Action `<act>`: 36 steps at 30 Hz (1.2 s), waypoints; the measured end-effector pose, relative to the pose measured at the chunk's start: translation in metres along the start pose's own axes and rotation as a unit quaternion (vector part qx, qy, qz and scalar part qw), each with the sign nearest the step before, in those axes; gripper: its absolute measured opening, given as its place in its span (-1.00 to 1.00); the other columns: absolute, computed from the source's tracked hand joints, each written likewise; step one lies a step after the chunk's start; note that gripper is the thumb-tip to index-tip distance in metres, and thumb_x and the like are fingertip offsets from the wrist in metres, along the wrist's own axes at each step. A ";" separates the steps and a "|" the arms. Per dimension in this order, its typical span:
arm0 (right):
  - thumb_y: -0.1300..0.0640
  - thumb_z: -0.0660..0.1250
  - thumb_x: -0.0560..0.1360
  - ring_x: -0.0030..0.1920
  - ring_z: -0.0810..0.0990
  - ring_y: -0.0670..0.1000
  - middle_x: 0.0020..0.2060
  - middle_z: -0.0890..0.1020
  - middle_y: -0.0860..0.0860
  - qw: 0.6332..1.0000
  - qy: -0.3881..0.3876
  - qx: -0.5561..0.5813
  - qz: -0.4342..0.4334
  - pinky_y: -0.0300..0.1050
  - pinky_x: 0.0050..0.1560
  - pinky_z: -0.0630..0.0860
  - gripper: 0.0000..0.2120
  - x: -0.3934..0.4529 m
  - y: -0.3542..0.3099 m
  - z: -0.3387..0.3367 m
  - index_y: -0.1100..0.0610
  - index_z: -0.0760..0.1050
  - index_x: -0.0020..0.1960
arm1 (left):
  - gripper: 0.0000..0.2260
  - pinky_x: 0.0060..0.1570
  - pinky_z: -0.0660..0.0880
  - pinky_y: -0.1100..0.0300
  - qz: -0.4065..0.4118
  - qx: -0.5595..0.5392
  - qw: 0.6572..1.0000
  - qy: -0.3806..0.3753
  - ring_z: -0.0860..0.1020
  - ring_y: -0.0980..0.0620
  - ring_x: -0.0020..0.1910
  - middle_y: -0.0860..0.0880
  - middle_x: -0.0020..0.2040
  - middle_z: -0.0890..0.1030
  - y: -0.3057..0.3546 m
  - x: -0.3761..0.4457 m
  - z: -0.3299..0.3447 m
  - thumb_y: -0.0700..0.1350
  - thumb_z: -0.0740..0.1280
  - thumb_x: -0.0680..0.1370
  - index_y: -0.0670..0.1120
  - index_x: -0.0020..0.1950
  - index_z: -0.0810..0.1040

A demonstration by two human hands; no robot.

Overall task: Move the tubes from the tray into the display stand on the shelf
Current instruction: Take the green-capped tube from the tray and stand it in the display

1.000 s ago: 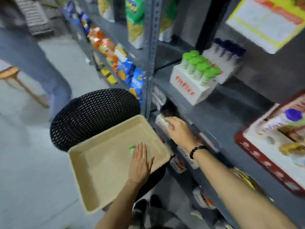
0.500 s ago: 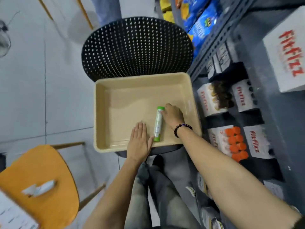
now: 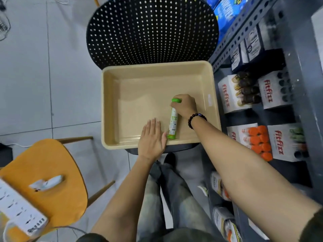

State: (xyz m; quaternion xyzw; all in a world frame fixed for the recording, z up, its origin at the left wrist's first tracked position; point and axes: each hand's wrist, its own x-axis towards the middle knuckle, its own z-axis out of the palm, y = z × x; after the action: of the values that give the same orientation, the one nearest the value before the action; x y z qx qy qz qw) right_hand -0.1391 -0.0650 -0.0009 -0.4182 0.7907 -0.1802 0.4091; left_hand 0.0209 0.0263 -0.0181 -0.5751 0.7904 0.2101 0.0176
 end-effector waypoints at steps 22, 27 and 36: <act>0.28 0.44 0.39 -0.15 0.57 -0.23 -0.06 0.65 -0.02 0.916 0.338 0.197 -0.091 -0.19 0.01 0.54 -0.70 -0.206 -0.021 -0.254 0.22 0.61 0.12 | -0.50 0.13 0.45 -0.12 0.346 0.004 0.938 0.031 0.50 -0.28 0.19 -0.31 0.22 0.52 0.148 0.032 -0.104 0.01 0.04 0.53 -0.33 0.24 0.47; 0.30 0.44 0.38 -0.21 0.54 -0.14 -0.19 0.62 -0.08 0.864 0.465 0.184 -0.067 -0.15 -0.07 0.51 -0.68 -0.305 0.005 -0.304 0.21 0.60 0.13 | -0.49 0.22 0.37 -0.15 0.484 -0.033 0.874 0.039 0.44 -0.28 0.26 -0.31 0.26 0.48 0.245 0.013 -0.122 0.04 0.01 0.57 -0.32 0.27 0.44; 0.31 0.40 0.41 -0.26 0.57 -0.31 -0.05 0.65 -0.02 0.809 0.551 0.205 -0.008 -0.38 -0.15 0.49 -0.66 -0.393 0.056 -0.335 0.14 0.57 0.17 | -0.26 0.39 0.12 -0.14 0.580 0.045 0.813 -0.036 0.20 -0.26 0.42 -0.30 0.43 0.26 0.337 -0.013 -0.101 0.22 -0.26 0.54 -0.31 0.42 0.25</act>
State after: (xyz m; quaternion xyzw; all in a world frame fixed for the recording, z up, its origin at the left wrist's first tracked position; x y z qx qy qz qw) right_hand -0.3107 0.2662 0.3602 -0.1615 0.8244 -0.5421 -0.0209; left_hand -0.2620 0.0868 0.1827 -0.0006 0.9846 0.1662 -0.0535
